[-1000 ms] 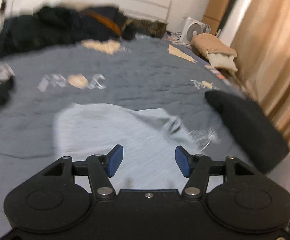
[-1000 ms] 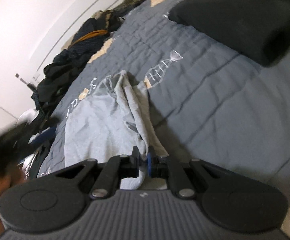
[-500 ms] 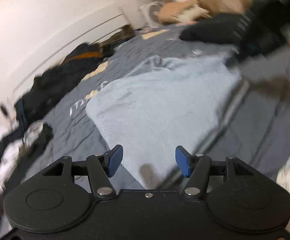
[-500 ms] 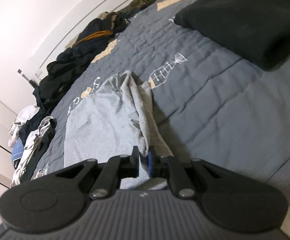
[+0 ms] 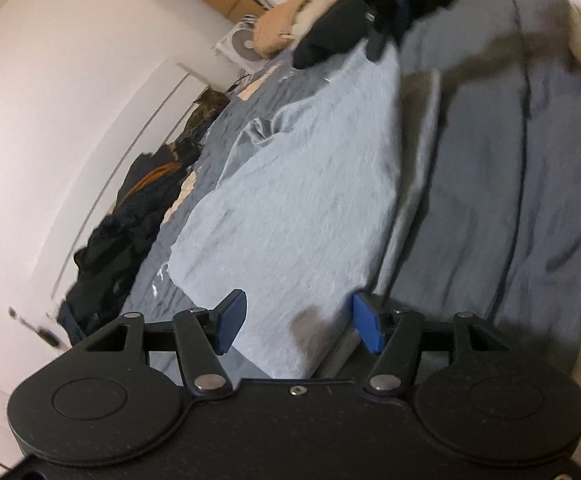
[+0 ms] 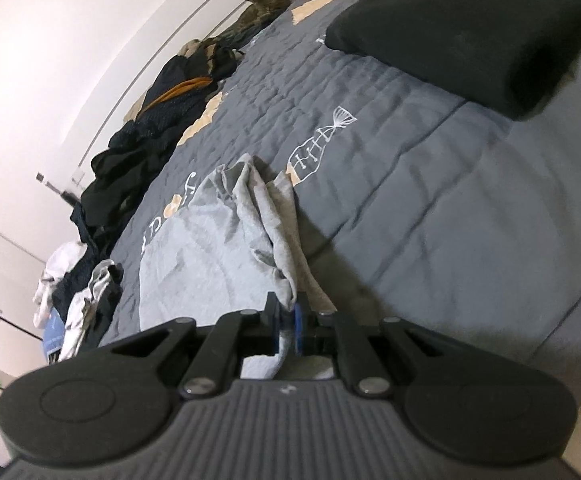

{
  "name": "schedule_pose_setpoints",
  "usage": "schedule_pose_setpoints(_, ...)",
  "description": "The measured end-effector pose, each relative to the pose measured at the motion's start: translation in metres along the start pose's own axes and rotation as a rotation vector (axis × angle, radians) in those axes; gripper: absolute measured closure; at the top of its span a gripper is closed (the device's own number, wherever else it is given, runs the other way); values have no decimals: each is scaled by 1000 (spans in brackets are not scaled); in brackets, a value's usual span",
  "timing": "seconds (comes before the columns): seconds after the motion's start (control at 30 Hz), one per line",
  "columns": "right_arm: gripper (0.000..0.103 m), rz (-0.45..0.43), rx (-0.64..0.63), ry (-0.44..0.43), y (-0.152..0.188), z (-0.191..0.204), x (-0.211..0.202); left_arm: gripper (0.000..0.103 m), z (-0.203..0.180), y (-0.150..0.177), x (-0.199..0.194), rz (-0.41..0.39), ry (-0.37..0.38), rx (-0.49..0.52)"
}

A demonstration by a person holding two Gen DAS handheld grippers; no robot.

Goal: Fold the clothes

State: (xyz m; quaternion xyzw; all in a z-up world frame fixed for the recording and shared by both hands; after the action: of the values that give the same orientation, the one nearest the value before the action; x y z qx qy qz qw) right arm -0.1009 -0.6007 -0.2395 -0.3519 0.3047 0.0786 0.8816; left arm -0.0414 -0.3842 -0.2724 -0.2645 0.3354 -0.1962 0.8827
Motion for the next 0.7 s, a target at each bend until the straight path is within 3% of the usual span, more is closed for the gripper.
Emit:
schedule_pose_setpoints(0.27,97,-23,17,-28,-3,4,-5,44,2,10,-1,31,-23,48)
schedule_pose_setpoints(0.33,97,-18,11,-16,-2,3,-4,49,4,12,0,36,-39,53)
schedule_pose_setpoints(0.37,97,-15,12,-10,0,2,-3,54,5,13,1,38,-47,55)
schedule_pose_setpoints(0.43,98,-8,16,1,2,-1,-3,97,7,15,1,50,-52,57)
schedule_pose_setpoints(0.6,99,-27,-21,6,4,5,-17,100,15,20,-4,71,-55,64)
schedule_pose_setpoints(0.7,99,-1,-85,74,9,4,-9,93,5,26,0,86,-43,86)
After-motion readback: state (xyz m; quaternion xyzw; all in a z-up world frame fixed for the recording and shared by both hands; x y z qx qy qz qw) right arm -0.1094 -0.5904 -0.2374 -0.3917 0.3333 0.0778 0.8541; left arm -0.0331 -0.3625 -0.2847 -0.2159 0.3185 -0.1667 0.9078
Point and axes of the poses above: each gripper's, at about its wrist camera, not at the fingertips, and x roughly the way its jaws point, z to its left, y to its underside, the point moved 7 cm from there along x, roughly the way its jaws point, and after that the axes turned 11 degrees about -x, right-handed, at the moved point
